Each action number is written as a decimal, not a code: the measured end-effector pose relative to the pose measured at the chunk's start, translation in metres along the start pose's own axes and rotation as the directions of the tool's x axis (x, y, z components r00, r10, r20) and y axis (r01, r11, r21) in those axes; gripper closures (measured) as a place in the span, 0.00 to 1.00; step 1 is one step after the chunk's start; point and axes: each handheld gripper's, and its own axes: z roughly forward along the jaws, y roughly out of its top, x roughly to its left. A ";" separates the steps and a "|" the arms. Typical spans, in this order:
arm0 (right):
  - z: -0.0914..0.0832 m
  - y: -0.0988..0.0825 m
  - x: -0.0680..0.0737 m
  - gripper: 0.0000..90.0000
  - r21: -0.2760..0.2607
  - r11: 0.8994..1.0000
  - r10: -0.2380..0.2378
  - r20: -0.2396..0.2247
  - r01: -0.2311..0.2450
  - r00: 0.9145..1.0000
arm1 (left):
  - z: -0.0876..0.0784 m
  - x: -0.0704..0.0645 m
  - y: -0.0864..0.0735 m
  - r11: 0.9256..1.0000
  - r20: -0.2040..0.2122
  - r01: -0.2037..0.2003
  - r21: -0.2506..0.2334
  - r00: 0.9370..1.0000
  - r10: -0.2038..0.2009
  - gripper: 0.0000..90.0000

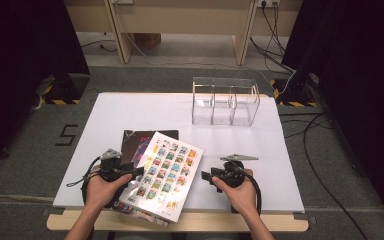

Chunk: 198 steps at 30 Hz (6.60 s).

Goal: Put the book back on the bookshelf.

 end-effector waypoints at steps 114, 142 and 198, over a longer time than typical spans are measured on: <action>0.062 0.049 -0.001 0.70 0.104 0.984 0.166 -0.210 -0.147 0.963 | 0.008 -0.012 -0.016 0.935 0.223 0.326 0.141 0.910 -0.351 0.76; -0.008 0.083 0.004 0.82 -0.033 0.989 0.133 -0.216 -0.143 0.967 | -0.010 -0.008 -0.011 0.982 0.073 0.189 -0.005 0.979 -0.189 0.54; -0.103 0.108 0.005 0.83 -0.375 0.927 -0.005 0.021 0.012 1.000 | -0.016 -0.004 -0.009 0.981 0.045 0.188 -0.047 0.982 -0.186 0.53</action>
